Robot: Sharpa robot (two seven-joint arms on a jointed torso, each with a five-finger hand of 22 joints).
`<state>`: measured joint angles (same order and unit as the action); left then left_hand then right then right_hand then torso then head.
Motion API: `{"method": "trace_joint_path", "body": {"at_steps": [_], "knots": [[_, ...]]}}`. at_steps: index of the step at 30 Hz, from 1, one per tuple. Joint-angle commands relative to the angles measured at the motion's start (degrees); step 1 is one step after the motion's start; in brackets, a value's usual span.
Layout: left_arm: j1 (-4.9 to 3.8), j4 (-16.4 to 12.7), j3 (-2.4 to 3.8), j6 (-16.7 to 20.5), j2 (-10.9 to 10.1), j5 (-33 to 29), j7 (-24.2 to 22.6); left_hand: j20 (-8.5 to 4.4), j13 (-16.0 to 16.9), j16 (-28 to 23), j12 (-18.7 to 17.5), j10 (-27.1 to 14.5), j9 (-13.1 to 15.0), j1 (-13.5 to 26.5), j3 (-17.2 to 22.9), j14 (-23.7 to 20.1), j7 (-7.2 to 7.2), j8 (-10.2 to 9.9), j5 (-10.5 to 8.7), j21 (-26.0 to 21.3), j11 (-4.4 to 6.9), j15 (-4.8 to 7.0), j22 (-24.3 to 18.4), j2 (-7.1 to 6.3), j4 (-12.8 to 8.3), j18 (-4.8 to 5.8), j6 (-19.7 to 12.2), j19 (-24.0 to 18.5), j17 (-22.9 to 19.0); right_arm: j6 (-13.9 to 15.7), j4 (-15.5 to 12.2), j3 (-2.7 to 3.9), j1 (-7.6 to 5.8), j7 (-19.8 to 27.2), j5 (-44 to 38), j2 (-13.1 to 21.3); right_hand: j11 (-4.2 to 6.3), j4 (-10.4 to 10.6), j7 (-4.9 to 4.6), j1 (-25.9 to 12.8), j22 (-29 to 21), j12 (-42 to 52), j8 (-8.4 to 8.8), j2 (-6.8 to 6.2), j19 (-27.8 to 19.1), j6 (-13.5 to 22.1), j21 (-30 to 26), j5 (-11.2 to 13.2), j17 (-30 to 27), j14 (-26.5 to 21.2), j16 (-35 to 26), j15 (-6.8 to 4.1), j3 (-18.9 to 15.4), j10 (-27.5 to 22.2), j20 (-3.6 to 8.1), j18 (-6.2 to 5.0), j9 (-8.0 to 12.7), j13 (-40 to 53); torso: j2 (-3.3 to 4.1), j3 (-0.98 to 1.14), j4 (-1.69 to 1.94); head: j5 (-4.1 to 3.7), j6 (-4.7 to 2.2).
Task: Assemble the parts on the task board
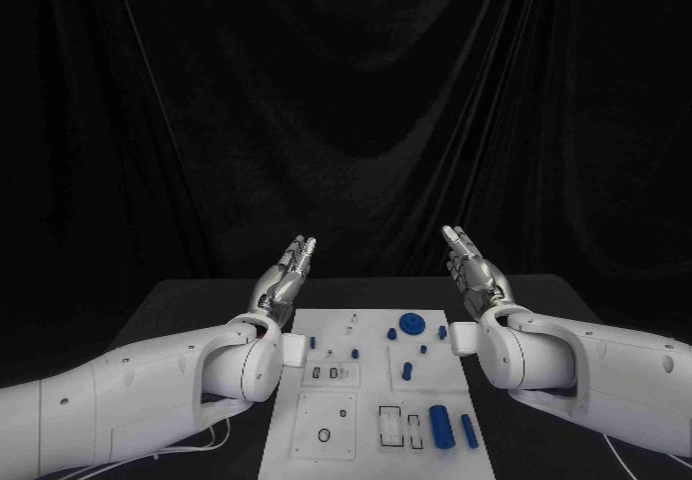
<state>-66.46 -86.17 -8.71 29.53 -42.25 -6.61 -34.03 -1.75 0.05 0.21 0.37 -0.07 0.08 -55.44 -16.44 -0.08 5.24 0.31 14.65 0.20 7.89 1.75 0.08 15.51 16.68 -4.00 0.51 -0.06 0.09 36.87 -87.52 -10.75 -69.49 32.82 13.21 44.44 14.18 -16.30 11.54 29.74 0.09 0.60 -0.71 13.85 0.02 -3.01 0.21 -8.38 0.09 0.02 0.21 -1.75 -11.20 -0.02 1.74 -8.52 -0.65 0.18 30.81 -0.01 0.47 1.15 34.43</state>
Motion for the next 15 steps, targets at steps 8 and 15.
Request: {"method": "trace_joint_path", "body": {"at_steps": [8,15], "knots": [[-2.95,1.66,-3.17,-18.54,1.24,-9.11,-9.68,-7.21,-0.05,-0.21,-0.37,0.07,0.09,-1.2,-0.42,0.08,1.51,-0.15,0.45,-0.2,1.04,8.6,-0.08,0.31,0.02,-1.25,0.13,0.06,-0.09,-5.7,0.39,-1.14,-1.31,3.25,8.32,-0.06,-3.61,-0.33,-3.26,1.96,-0.09,1.36,-0.73,2.97,-0.02,-0.91,-0.21,-0.2,-0.09,-0.02,-0.21,-10.14,-1.58,0.2,3.55,-1.57,-0.26,0.35,-0.01,-0.01,0.01,0.0,0.0],[-2.7,3.44,-3.42,-25.54,0.79,-9.4,-8.89,-7.7,-0.05,-0.21,-0.37,0.07,0.35,-1.43,-0.37,0.08,1.15,0.14,0.94,-0.2,1.04,9.01,-0.08,0.44,0.04,-1.34,1.23,0.06,-0.09,-15.86,1.89,-1.15,-1.16,-0.21,8.32,0.18,-5.92,-0.27,-5.41,2.72,-0.09,2.35,-1.63,2.98,-0.02,-2.74,-0.21,-0.3,-0.09,-0.02,-0.21,-6.44,-1.82,0.44,-0.7,-1.79,-0.59,0.53,-0.06,-0.01,-0.01,-0.02,2.67]]}}
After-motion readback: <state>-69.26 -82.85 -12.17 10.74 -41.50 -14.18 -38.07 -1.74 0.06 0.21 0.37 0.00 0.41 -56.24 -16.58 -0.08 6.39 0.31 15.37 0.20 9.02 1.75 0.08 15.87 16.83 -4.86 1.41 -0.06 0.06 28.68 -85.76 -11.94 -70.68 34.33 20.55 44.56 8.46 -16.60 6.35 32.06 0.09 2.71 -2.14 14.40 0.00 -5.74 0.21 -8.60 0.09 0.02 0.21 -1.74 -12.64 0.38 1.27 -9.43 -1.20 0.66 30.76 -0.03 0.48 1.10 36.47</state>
